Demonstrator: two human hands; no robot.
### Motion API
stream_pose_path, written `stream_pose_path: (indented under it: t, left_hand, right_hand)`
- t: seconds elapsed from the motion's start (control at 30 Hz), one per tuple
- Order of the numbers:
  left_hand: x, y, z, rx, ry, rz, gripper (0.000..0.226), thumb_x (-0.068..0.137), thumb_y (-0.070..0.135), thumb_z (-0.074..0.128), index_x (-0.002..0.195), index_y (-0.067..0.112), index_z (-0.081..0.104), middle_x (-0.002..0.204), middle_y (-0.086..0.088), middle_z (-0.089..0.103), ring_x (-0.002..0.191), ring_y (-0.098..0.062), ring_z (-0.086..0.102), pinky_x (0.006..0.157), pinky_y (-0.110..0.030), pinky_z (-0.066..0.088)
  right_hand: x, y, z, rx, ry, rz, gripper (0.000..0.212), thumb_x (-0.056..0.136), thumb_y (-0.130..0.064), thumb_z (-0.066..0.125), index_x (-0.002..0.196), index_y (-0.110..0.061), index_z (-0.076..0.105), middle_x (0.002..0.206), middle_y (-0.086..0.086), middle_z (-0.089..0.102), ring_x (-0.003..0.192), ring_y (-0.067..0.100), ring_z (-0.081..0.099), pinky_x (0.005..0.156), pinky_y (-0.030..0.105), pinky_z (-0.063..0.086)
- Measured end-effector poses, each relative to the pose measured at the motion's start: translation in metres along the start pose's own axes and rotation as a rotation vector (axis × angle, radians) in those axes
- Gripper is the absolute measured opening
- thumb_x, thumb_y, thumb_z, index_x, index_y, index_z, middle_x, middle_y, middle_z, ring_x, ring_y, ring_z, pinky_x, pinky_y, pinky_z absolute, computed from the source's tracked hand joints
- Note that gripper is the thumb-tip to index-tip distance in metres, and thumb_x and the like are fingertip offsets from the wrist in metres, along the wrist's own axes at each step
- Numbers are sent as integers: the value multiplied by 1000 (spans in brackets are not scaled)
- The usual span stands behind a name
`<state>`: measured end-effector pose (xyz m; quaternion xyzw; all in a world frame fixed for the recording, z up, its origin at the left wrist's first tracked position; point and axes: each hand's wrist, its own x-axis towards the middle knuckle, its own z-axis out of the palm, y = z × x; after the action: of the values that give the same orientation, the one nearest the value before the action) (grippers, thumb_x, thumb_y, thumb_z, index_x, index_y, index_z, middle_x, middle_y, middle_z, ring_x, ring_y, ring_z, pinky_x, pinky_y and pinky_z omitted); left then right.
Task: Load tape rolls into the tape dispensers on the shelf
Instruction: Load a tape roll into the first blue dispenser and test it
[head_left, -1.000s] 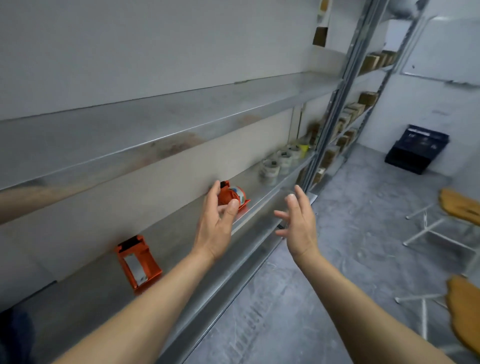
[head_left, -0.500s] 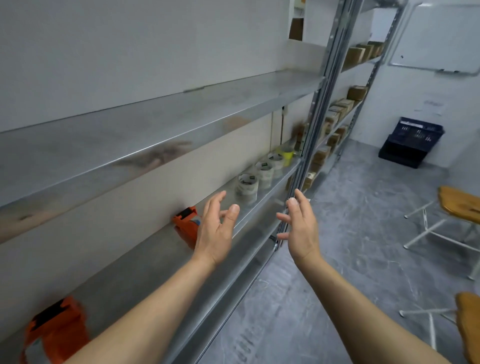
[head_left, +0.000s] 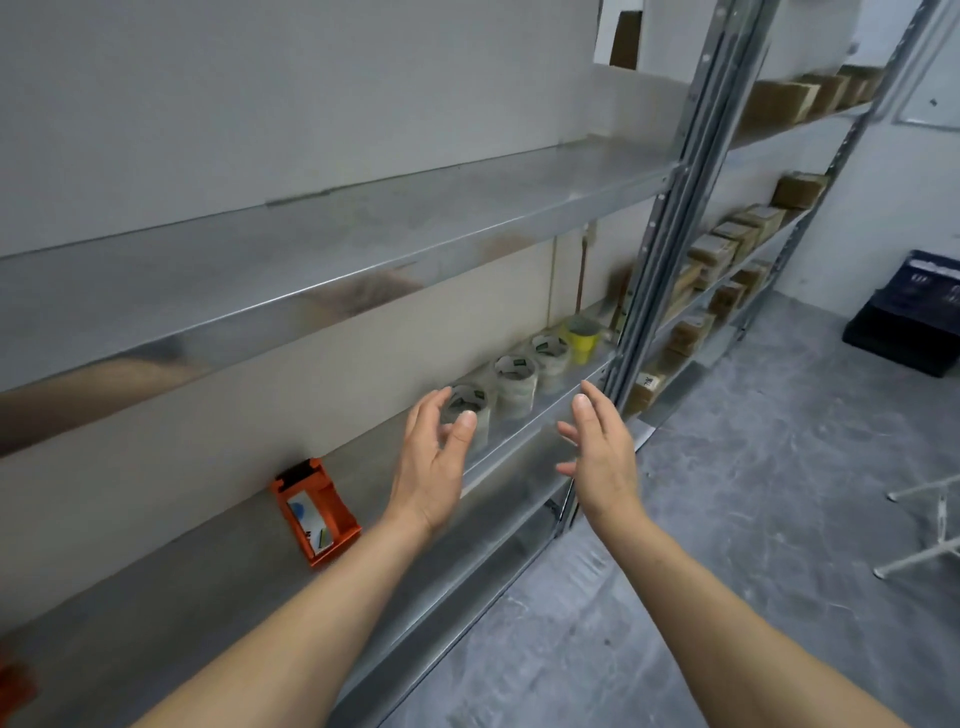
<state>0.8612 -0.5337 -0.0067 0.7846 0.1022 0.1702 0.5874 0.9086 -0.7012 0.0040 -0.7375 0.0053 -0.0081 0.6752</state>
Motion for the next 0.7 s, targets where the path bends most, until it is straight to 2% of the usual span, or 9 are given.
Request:
stream_pose_path:
  t: [0.13, 0.23, 0.3, 0.4, 0.43, 0.5, 0.57, 0.63, 0.7]
  left_hand:
    - [30, -7, 17, -20, 20, -14, 50, 98, 43, 47, 144, 22, 41, 136, 13, 35, 98, 31, 44, 98, -50, 51]
    - [54, -14, 27, -32, 29, -27, 53, 96, 48, 49, 143, 23, 43, 132, 15, 37, 97, 29, 46, 98, -49, 50]
    - [71, -17, 34, -55, 49, -47, 64, 86, 61, 48, 140, 26, 47, 124, 20, 43, 101, 20, 50, 98, -48, 50]
    - [94, -18, 45, -86, 44, -58, 48, 96, 44, 53, 137, 18, 54, 119, 28, 44, 109, 4, 53, 102, -50, 47]
    - [101, -18, 48, -89, 33, -56, 44, 98, 38, 51, 137, 16, 54, 121, 28, 43, 117, -2, 51, 104, -50, 46]
    - [112, -22, 51, -86, 24, -65, 49, 97, 43, 50, 138, 17, 53, 132, 26, 41, 131, -9, 45, 105, -48, 45]
    - [122, -25, 51, -43, 44, -62, 60, 91, 58, 47, 138, 21, 52, 150, 13, 35, 137, -9, 38, 109, -40, 43]
    - [131, -27, 50, 72, 72, -50, 58, 92, 58, 43, 138, 23, 52, 154, 4, 33, 137, -2, 32, 109, -16, 27]
    - [140, -26, 48, 136, 94, -68, 49, 97, 48, 44, 138, 22, 51, 153, 1, 33, 130, 2, 32, 94, 4, 17]
  right_hand:
    - [36, 6, 2, -6, 7, -19, 62, 82, -69, 47, 137, -39, 50, 130, -18, 57, 123, 13, 58, 98, 52, 52]
    - [65, 14, 5, -29, 9, -32, 57, 77, -72, 47, 123, -42, 60, 125, -15, 64, 120, 11, 59, 100, 55, 49]
    - [83, 17, 6, -73, -18, -32, 47, 76, -71, 48, 98, -36, 71, 110, -11, 70, 113, 13, 62, 98, 56, 50]
    - [109, 19, 7, -123, -54, -43, 45, 79, -64, 55, 83, -23, 74, 115, -16, 67, 128, 8, 52, 105, 49, 46]
    - [117, 19, 7, -124, -59, -50, 35, 83, -55, 60, 81, -24, 76, 121, -15, 64, 132, 6, 48, 107, 42, 42]
    - [133, 20, 10, -156, -67, -52, 13, 88, -36, 67, 91, -28, 76, 135, -5, 60, 133, 6, 46, 108, 33, 37]
    - [145, 22, 13, -201, -95, -50, 15, 85, -27, 72, 99, -31, 74, 144, 0, 54, 130, 8, 49, 109, 33, 38]
    - [155, 23, 20, -271, -134, -43, 26, 80, -25, 75, 105, -32, 74, 146, -2, 51, 131, 12, 49, 111, 36, 38]
    - [168, 25, 28, -348, -183, -54, 36, 76, -24, 76, 111, -32, 73, 148, -3, 49, 134, 14, 47, 115, 40, 36]
